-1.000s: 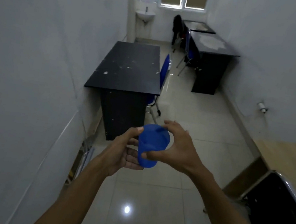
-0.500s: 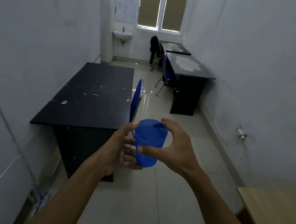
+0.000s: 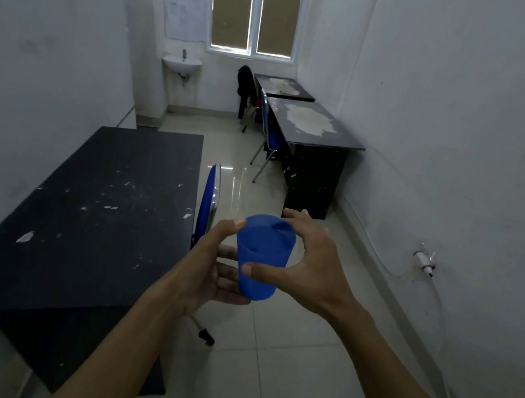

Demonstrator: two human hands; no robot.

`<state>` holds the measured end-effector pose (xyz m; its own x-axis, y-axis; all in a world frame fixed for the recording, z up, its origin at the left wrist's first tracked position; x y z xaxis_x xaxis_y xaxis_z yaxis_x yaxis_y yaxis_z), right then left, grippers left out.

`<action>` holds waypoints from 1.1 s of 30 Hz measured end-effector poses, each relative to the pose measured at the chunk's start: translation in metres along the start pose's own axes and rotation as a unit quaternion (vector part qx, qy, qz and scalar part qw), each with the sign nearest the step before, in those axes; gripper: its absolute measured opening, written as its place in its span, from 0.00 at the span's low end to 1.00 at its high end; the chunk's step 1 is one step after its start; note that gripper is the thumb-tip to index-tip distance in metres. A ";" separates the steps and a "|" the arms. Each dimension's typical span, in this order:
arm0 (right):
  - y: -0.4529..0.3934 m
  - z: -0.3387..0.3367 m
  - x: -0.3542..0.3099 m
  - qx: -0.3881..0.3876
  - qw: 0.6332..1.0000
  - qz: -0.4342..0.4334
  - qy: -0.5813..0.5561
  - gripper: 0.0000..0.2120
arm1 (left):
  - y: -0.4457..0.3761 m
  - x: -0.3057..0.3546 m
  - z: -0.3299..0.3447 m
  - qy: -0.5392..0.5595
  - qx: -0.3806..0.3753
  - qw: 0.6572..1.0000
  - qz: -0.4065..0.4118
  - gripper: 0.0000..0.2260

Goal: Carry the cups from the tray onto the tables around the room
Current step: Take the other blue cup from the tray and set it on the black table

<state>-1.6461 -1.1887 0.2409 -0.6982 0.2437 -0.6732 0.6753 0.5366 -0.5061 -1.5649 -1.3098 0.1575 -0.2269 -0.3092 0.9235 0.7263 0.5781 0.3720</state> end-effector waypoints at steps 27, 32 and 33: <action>-0.452 0.130 0.252 -0.064 0.998 -0.008 -0.020 0.46 | -0.472 0.180 0.076 0.013 0.043 0.999 -0.017 0.36; -0.520 0.164 0.295 -0.079 0.996 -0.005 -0.046 0.44 | -0.549 0.200 0.079 0.027 0.061 0.997 -0.027 0.34; -0.534 0.173 0.304 -0.084 0.995 -0.003 -0.047 0.44 | -0.566 0.204 0.078 0.027 0.068 0.997 -0.026 0.34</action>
<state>-2.1779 -1.5410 0.2134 -0.6717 0.1664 -0.7219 0.6157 0.6673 -0.4191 -2.0725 -1.6411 0.1423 -0.2239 -0.3798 0.8976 0.6187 0.6562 0.4320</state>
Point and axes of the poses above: each hand's wrist, its own y-axis away from the middle knuckle, its own z-axis out of the palm, x = y × z, the point moved 8 cm from there along -y, towards the middle knuckle, and after that the axes turned 15 degrees about x, right-handed, at the moved point
